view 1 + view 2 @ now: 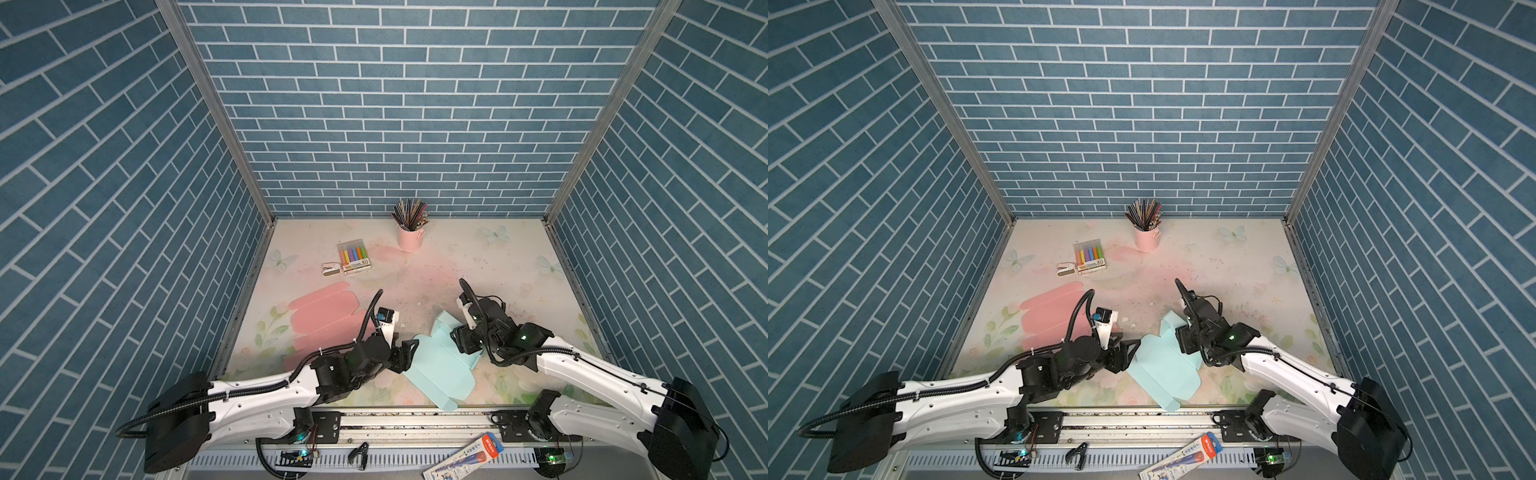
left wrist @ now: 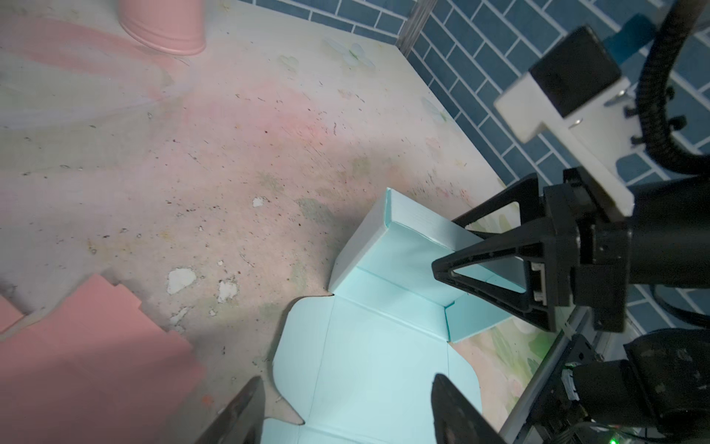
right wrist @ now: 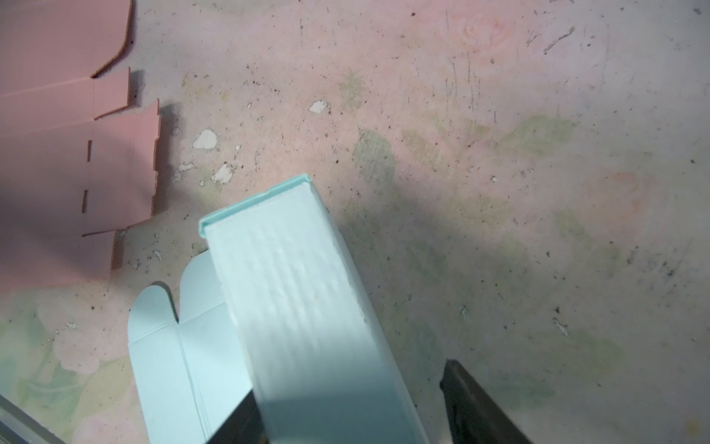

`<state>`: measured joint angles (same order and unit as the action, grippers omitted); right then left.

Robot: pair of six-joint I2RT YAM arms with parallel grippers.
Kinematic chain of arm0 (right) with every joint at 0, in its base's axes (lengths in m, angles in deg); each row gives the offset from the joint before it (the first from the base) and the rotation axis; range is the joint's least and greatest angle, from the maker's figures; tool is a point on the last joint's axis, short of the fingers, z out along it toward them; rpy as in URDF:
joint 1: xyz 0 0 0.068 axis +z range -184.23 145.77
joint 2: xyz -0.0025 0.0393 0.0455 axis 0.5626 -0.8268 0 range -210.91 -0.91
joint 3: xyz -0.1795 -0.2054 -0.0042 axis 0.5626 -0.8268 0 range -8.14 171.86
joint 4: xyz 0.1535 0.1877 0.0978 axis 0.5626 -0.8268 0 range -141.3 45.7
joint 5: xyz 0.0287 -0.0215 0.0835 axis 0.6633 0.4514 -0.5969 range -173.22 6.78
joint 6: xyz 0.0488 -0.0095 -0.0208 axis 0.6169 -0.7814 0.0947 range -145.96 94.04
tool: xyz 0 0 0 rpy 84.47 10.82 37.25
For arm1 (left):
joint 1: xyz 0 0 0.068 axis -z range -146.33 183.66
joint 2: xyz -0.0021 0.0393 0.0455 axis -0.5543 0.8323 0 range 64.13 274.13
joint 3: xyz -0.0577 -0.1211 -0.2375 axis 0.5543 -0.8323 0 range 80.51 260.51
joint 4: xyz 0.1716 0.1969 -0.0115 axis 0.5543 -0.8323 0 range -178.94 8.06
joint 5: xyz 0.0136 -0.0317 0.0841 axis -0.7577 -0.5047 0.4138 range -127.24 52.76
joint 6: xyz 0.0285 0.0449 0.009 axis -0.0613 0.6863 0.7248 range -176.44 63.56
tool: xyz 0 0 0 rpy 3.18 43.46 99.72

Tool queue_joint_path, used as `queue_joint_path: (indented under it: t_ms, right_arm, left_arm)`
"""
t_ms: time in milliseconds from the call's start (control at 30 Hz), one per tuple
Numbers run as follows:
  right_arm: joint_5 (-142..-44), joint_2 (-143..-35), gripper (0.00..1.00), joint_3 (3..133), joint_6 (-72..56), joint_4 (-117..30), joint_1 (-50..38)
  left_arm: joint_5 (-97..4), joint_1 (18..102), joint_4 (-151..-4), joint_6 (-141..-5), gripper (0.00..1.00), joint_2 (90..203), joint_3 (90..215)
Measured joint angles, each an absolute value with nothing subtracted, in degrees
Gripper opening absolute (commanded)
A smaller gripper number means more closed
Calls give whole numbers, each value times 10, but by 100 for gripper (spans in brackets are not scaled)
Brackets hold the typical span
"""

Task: Fold the paper box

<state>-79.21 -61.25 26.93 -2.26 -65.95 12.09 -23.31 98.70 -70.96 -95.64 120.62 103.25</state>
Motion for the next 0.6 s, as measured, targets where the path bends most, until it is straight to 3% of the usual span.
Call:
queue_joint_path:
  t_ms: [233,600]
  right_arm:
    - [-833,-600,65,243,-18,-638,85]
    - [-883,-575,62,200,21,-587,38]
  left_arm:
    - [-257,935,-708,-961,70,1153,1012]
    - [-331,904,-705,-958,78,1173,1012]
